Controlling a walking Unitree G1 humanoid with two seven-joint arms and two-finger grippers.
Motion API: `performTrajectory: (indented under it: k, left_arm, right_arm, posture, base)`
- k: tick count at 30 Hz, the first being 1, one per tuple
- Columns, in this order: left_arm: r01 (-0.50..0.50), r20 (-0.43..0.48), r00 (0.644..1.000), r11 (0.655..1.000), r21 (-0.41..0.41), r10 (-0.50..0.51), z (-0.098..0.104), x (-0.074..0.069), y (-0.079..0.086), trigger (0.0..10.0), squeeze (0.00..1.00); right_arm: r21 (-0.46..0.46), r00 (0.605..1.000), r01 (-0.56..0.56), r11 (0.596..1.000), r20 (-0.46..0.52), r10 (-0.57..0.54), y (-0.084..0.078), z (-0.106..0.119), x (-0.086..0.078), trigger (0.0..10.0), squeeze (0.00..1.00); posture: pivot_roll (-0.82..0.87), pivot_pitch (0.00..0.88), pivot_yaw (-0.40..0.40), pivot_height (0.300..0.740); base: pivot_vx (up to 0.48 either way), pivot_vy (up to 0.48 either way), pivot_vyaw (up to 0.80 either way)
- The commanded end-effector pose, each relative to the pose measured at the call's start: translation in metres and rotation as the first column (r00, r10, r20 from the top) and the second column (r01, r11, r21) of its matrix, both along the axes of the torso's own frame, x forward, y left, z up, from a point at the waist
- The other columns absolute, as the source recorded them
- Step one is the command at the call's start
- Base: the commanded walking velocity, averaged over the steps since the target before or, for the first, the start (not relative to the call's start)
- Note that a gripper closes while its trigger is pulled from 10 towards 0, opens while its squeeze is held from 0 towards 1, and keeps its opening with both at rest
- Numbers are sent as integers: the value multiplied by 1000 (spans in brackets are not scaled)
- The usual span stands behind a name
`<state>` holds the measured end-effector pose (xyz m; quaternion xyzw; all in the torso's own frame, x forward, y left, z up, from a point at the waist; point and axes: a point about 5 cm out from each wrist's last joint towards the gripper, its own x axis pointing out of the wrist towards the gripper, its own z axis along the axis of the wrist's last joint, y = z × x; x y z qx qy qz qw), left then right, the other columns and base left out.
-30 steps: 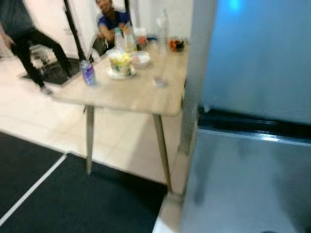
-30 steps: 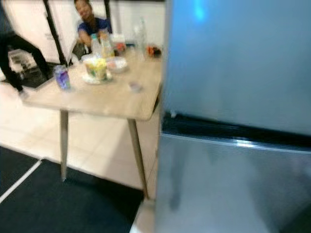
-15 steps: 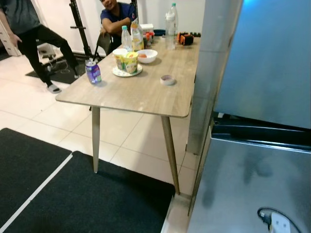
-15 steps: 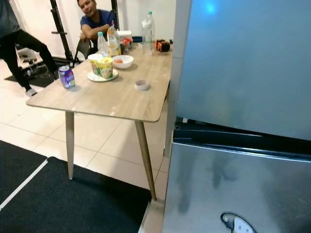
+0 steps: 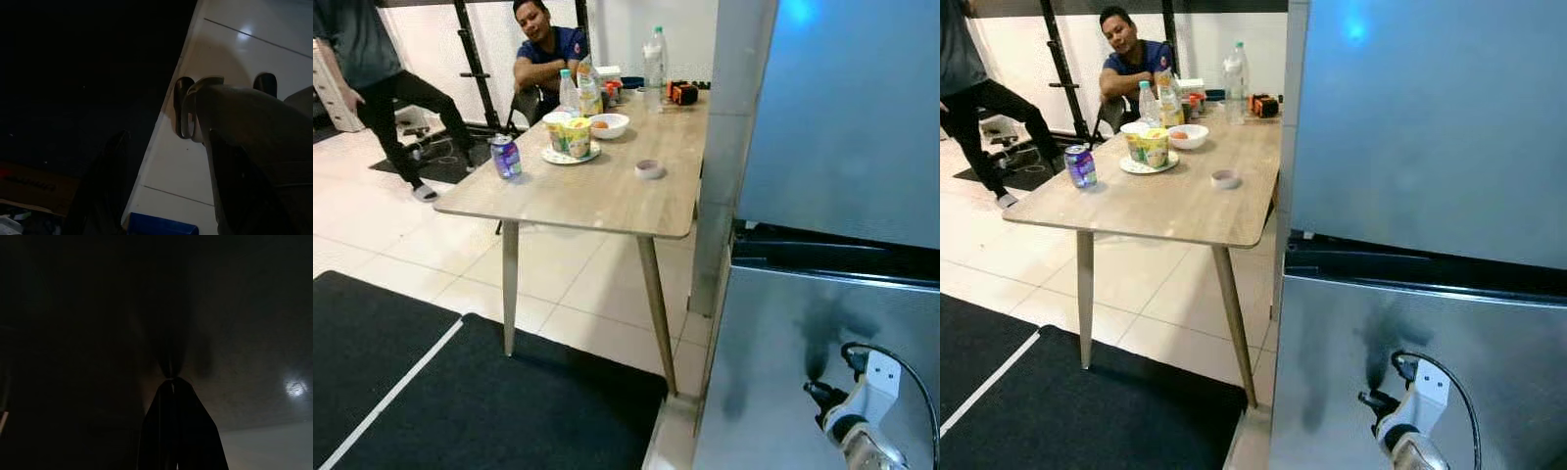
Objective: Restocking fridge
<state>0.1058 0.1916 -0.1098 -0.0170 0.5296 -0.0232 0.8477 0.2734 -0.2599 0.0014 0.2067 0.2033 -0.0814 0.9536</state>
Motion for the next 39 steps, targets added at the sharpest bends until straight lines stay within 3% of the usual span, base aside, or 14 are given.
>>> performTrajectory:
  k: [1,14,20,22,24,26,27,30,31,38,39]
  left_arm:
    - [-3,-34,999,1000,-2,3,-3,-9,0,10000,0]
    - [-8,-40,999,1000,4,8,-3,-13,2,10000,0]
    - [-7,-40,999,1000,2,7,-3,-13,2,10000,0]
    - [-6,-39,999,1000,1,6,-3,-13,1,10000,0]
    - [-6,-39,999,1000,-2,6,-3,-12,0,10000,0]
    - [-4,-39,999,1000,-5,3,-3,-12,-1,10000,0]
    - [-4,-39,999,1000,-5,3,-3,-12,-1,10000,0]
    - [-4,-37,999,1000,-4,4,-3,-12,0,10000,0]
    - [-4,-37,999,1000,-4,4,-3,-12,0,10000,0]
    - [8,-40,999,1000,23,-7,-2,-16,15,10000,0]
    - [8,-40,999,1000,23,-7,-2,-16,15,10000,0]
  right_arm:
    - [4,997,-14,1000,76,13,4,14,14,10000,0]
    - [40,978,-44,998,203,35,12,41,41,10000,0]
    - [32,979,-59,998,196,51,13,40,40,10000,0]
    - [10,989,-68,998,132,67,12,28,30,10000,0]
    - [-34,995,-99,995,8,99,10,7,12,10000,0]
    - [-104,981,-153,983,-133,139,5,-16,-14,10000,0]
    - [-104,981,-153,983,-133,139,5,-16,-14,10000,0]
    - [-140,962,-182,973,-232,146,-6,-31,-41,10000,0]
    - [-140,962,-182,973,-232,146,-6,-31,-41,10000,0]
    - [-173,880,-162,971,-472,63,-30,-63,-107,10000,0]
    - [-173,880,-162,971,-472,63,-30,-63,-107,10000,0]
  posture:
    - [-73,0,20,740]
    - [-66,4,21,740]
    - [-66,4,21,740]
    - [-66,4,21,740]
    - [-71,9,16,740]
    - [-67,16,15,740]
    - [-67,16,15,740]
    - [-60,32,19,740]
    - [-60,32,19,740]
    - [-52,69,38,740]
    - [-52,69,38,740]
  base:
    - [0,0,0]
    - [0,0,0]
    - [0,0,0]
    - [0,0,0]
    - [0,0,0]
    - [0,0,0]
    - [0,0,0]
    - [0,0,0]
    - [0,0,0]
    - [0,0,0]
    - [0,0,0]
